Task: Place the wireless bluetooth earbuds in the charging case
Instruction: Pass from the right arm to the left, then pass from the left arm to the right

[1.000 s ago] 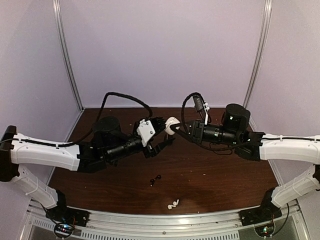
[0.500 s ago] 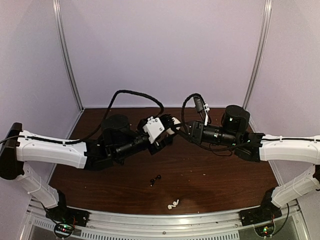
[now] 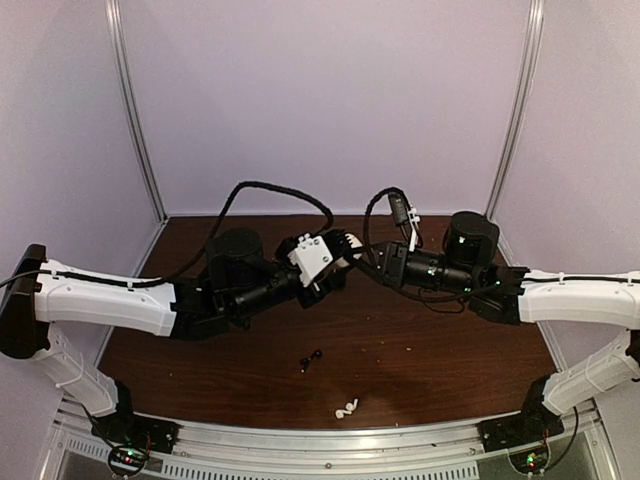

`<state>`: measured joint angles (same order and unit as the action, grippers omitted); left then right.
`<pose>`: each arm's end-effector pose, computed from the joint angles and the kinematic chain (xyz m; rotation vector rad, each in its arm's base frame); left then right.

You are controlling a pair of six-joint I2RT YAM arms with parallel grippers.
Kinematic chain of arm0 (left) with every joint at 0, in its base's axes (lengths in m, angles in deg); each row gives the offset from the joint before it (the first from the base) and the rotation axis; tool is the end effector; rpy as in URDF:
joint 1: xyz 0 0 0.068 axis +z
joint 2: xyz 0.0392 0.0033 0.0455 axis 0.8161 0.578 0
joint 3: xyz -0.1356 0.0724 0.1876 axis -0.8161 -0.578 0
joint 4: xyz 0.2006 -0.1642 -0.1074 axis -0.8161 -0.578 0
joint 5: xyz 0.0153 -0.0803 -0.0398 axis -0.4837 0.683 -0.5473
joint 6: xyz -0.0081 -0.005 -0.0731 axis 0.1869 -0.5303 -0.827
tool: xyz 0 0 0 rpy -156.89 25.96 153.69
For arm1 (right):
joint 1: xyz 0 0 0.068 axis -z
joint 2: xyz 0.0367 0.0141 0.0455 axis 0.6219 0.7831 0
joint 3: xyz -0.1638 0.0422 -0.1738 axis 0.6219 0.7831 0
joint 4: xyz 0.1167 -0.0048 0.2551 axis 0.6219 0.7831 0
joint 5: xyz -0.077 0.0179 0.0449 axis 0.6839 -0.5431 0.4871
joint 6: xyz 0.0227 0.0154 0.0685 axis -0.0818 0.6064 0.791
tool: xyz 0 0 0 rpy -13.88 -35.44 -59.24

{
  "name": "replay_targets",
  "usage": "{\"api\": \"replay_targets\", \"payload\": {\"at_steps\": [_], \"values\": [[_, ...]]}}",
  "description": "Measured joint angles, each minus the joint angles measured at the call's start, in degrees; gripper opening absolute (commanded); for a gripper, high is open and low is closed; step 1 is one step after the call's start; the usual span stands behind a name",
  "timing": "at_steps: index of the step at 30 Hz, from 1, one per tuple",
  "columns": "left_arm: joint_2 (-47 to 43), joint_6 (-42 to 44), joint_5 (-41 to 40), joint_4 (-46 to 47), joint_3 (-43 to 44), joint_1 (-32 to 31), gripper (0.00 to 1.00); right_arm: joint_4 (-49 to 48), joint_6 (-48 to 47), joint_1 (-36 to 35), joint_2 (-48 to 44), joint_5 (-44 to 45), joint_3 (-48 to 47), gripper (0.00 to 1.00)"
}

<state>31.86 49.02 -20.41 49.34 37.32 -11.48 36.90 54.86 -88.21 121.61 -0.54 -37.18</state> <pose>0.1710 -0.3569 0.2575 1.0246 1.2561 -0.4161 0.2028 0.2810 0.2621 -0.5995 1.7305 1.4722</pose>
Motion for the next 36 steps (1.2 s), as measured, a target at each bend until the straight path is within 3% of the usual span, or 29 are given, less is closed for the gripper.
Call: {"api": "replay_targets", "payload": {"at_steps": [6, 13, 24, 36], "values": [[-0.63, 2.60, 0.70, -0.17, -0.35, -0.28, 0.17, 0.87, -0.87, -0.11, -0.92, -0.79, -0.02, 0.38], [-2.12, 5.33, 3.34, -2.75, -1.64, -0.42, 0.12, 4.09, -3.13, -0.26, -1.25, -4.20, -0.92, 0.46], [-7.69, 8.50, 9.31, -5.25, -4.42, -0.42, 0.11, 8.90, -5.62, -0.26, 0.02, -12.41, -3.30, 0.40], [-7.82, 10.62, 9.97, -6.93, -4.42, -0.42, 0.09, 12.26, -6.93, -0.26, 1.11, -14.88, -4.98, 0.24]]}}
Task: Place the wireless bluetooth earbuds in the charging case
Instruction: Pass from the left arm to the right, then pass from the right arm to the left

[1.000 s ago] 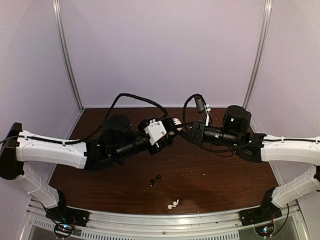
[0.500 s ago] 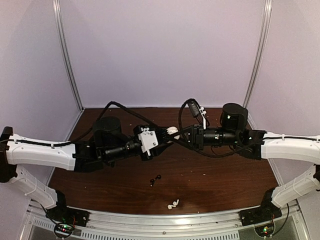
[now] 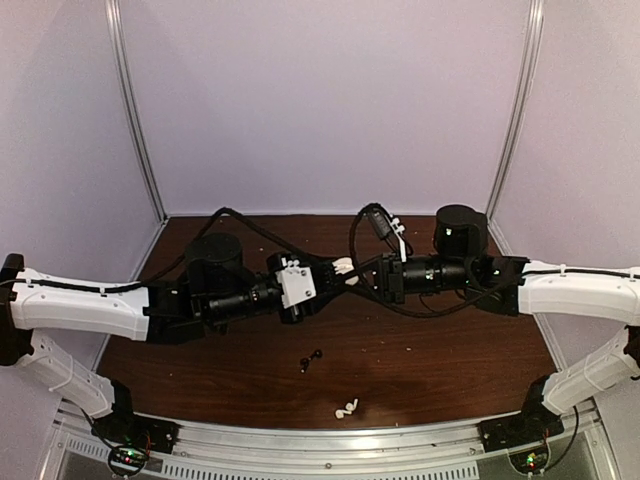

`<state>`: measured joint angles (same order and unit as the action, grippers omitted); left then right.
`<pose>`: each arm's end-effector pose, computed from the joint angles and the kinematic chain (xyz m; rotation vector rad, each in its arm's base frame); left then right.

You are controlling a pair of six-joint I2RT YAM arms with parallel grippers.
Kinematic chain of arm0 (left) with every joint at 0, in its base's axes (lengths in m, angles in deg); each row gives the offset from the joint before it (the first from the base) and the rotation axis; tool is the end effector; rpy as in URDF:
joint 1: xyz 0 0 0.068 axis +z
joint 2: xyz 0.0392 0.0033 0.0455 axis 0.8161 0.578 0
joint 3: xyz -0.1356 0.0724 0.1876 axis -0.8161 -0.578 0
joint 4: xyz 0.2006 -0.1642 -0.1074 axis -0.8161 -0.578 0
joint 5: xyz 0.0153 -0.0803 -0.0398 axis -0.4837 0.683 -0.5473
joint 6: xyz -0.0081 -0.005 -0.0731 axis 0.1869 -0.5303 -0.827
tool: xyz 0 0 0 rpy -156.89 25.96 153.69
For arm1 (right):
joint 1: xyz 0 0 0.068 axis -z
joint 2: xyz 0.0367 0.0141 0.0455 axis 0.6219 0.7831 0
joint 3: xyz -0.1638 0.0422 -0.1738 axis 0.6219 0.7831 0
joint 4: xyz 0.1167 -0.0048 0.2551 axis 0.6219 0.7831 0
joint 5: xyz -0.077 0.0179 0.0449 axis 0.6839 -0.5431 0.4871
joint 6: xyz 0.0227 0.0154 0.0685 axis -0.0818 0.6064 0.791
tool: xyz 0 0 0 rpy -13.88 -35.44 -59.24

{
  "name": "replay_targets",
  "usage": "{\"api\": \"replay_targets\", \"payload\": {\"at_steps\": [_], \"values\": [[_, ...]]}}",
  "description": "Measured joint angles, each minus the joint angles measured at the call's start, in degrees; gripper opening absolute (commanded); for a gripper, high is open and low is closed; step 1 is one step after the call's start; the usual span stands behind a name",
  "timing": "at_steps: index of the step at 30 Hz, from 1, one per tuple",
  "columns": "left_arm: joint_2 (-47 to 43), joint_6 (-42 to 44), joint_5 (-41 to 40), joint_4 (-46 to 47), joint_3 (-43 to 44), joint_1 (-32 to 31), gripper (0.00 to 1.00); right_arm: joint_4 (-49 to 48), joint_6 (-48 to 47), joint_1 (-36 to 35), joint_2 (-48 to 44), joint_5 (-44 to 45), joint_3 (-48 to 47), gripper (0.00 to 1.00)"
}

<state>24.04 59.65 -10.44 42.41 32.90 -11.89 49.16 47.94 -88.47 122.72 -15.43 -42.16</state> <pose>0.1483 -0.3382 0.2600 1.2818 1.0915 -0.4060 0.1898 0.2887 0.2640 -0.9257 1.7866 1.5668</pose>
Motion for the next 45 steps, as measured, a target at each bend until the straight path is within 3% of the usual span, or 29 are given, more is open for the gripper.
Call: {"api": "replay_targets", "payload": {"at_steps": [3, 8, 12, 20, 28, 45], "values": [[0.00, 0.61, -0.15, -0.44, 0.00, 0.00, 0.15, 0.85, -0.57, 0.00, 0.22, 0.00, -0.33, 0.18], [0.00, 0.87, -0.22, -0.72, 0.00, 0.00, 0.52, 1.33, -1.11, 0.00, 0.26, 0.07, -0.39, 0.13], [-0.31, -0.87, 0.09, -0.72, -0.22, 0.00, 0.62, 2.10, -2.91, 0.00, 0.04, 0.39, -0.42, 0.11], [-7.69, -11.78, 8.39, -0.31, -3.65, 0.94, 0.60, 6.16, -11.28, 0.00, -2.91, 1.14, -0.39, 0.06], [-7.23, -22.47, 18.18, 0.37, -3.13, 4.33, 0.53, 9.49, -19.52, -0.57, -6.29, 1.31, -0.31, 0.04], [-2.56, -27.30, 27.98, -3.23, 0.68, 4.70, 0.39, 18.36, -32.74, -5.49, -6.93, 1.62, -0.46, 0.04]]}}
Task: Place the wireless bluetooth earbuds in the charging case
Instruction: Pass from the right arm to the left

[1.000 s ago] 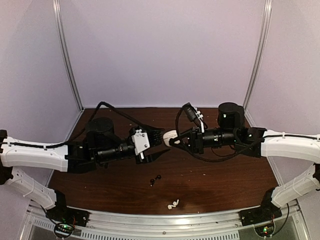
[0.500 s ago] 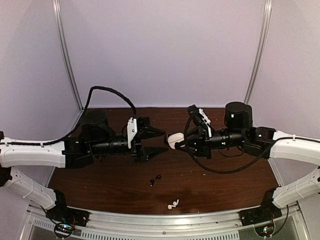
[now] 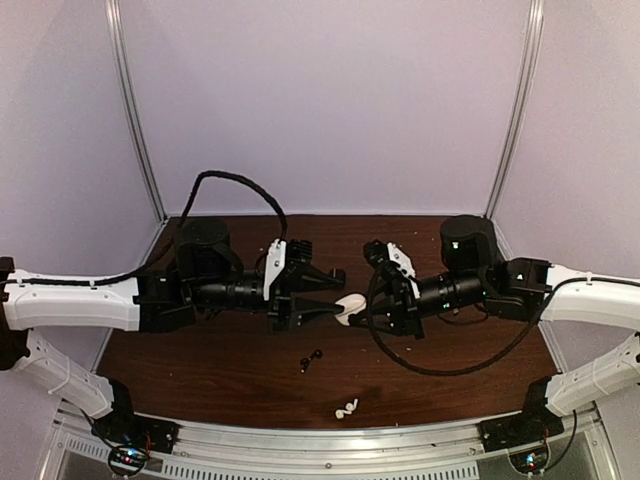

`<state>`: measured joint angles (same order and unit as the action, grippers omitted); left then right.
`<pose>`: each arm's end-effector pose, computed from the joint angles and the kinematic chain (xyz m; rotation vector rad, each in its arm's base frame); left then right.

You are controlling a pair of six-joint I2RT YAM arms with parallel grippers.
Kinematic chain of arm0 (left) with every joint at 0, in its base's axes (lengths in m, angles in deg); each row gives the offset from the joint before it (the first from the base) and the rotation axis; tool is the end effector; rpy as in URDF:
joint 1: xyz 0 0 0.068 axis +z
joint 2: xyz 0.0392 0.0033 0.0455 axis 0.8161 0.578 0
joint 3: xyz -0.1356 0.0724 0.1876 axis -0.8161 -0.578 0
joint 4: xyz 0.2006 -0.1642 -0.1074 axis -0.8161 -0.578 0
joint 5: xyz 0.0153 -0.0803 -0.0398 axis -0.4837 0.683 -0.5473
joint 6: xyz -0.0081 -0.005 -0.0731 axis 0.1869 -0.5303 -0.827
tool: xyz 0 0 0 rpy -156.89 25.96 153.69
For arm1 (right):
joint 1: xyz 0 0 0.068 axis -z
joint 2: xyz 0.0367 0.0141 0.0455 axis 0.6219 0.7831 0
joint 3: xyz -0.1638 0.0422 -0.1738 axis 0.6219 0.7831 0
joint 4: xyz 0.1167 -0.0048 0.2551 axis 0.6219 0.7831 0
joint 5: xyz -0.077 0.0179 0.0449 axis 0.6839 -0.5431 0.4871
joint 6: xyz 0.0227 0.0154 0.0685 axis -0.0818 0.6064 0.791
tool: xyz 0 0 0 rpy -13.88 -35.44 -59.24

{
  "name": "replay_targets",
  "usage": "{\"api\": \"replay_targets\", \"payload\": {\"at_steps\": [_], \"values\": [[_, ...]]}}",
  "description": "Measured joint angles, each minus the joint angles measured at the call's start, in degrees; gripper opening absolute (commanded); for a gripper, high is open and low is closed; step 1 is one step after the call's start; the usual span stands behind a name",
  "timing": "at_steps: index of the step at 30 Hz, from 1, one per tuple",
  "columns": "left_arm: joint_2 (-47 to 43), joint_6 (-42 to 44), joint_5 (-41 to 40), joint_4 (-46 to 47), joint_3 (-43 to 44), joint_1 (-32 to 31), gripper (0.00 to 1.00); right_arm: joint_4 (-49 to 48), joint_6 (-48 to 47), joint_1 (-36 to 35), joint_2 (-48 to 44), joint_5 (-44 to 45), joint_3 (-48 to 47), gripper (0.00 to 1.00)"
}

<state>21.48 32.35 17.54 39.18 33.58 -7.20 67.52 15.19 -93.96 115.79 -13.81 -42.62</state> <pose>0.1436 -0.3271 0.2733 1.2882 1.2300 -1.0944 0.1468 0.2821 0.2670 -1.4119 1.5153 1.2405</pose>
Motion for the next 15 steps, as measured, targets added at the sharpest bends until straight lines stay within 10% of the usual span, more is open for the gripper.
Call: {"api": "replay_targets", "payload": {"at_steps": [15], "values": [[2.60, -1.73, 2.21, -3.37, 2.14, 0.09, 0.25, 1.77, -2.67, -1.14, -1.25, 2.49, -1.03, 0.05]]}}
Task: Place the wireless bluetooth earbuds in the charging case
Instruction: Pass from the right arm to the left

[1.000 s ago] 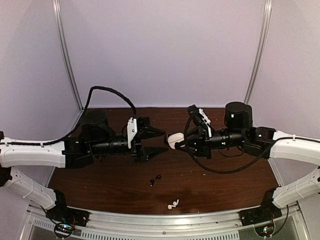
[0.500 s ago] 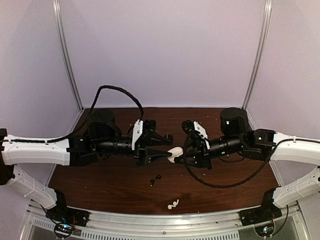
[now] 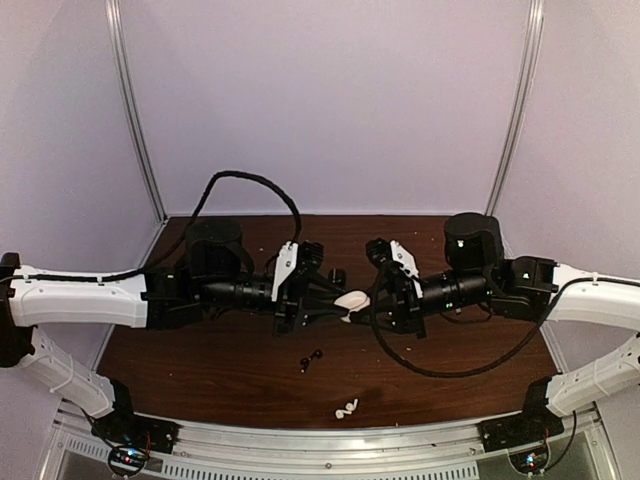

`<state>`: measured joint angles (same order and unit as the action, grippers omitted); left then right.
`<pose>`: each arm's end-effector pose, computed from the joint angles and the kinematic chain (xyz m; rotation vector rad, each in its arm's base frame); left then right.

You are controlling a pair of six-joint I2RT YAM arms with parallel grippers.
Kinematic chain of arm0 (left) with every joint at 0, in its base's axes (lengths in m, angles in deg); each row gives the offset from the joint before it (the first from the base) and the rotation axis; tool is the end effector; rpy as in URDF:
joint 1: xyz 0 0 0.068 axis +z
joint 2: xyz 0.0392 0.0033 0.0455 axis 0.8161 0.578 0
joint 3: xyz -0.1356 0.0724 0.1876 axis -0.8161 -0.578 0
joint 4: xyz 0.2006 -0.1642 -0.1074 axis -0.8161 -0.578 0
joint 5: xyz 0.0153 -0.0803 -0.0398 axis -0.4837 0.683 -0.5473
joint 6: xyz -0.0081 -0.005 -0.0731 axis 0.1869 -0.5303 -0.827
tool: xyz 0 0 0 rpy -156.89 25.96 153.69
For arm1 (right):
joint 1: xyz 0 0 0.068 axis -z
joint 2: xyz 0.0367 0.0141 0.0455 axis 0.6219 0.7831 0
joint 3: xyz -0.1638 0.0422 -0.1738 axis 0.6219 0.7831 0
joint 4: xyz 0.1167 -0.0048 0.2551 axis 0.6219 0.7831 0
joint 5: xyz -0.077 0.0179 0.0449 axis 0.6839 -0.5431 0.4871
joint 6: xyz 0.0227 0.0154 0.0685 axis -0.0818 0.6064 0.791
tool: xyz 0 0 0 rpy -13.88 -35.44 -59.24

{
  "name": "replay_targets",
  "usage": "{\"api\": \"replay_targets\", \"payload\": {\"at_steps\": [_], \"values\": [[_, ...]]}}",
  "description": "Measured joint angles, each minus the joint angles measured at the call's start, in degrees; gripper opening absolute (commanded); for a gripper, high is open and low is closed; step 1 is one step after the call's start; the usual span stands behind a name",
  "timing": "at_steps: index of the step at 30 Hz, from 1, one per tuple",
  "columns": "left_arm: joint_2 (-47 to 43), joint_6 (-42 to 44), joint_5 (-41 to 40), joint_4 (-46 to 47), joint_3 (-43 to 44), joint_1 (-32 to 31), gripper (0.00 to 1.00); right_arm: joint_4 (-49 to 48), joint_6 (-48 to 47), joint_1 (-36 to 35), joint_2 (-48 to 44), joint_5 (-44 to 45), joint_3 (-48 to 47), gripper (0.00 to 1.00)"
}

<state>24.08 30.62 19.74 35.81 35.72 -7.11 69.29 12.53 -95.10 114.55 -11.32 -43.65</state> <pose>0.1459 -0.3346 0.2652 1.3283 1.3008 -1.1409 0.1417 0.2819 0.2762 -1.4289 1.4748 1.1831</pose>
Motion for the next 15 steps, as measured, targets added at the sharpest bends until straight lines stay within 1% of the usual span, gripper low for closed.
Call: {"api": "replay_targets", "payload": {"at_steps": [2, 5, 9, 12, 15], "values": [[0.07, -0.11, 0.15, -0.13, 0.20, 0.00, 0.20, 0.02, -0.07, -0.02, 0.00, 0.28, 0.00, 0.08], [0.07, -0.76, 0.22, -0.13, 0.35, 0.22, 0.13, 0.00, -0.68, -0.02, -0.26, 1.07, 0.00, 0.17], [0.07, -1.01, 0.72, -0.09, 0.42, 0.48, 0.10, -0.02, -1.03, -0.17, -0.42, 1.81, 0.00, 0.28], [-0.07, -1.22, 1.36, 0.26, 0.37, 0.92, 0.08, -0.46, -0.85, -0.20, -0.44, 2.21, 0.00, 0.32], [-0.74, -1.40, 1.97, 1.11, -0.15, 1.73, 0.07, -0.48, -0.33, -0.20, -1.03, 2.56, 0.02, 0.34]]}}
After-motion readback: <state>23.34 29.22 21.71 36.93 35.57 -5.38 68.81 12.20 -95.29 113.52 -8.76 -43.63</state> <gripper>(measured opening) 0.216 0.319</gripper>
